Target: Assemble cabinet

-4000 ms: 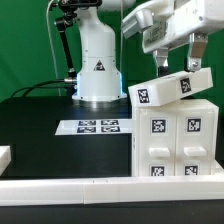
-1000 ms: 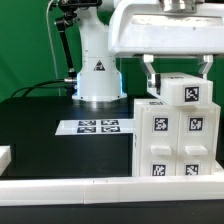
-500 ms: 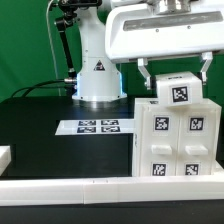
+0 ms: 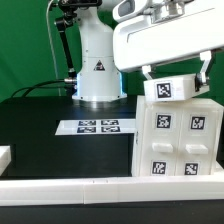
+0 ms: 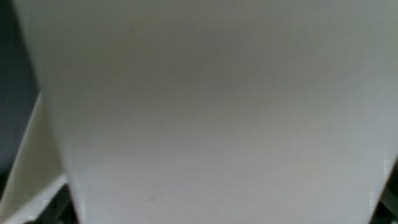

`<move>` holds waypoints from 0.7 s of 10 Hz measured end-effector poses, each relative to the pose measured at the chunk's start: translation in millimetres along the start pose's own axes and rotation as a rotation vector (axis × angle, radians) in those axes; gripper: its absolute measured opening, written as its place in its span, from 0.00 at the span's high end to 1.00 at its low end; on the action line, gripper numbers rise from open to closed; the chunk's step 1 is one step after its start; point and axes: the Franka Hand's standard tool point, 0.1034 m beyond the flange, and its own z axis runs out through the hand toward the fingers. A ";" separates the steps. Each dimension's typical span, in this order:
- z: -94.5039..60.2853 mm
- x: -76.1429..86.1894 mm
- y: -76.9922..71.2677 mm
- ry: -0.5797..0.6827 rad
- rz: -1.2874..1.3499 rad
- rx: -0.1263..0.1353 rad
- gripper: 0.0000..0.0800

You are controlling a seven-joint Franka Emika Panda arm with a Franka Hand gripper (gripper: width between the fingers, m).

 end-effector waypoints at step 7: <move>1.3 -1.6 4.4 -0.063 0.627 0.001 0.30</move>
Offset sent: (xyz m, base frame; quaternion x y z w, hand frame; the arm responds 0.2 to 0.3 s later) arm 0.0022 -0.0027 -0.0011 -0.0374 -0.0099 0.2981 0.9538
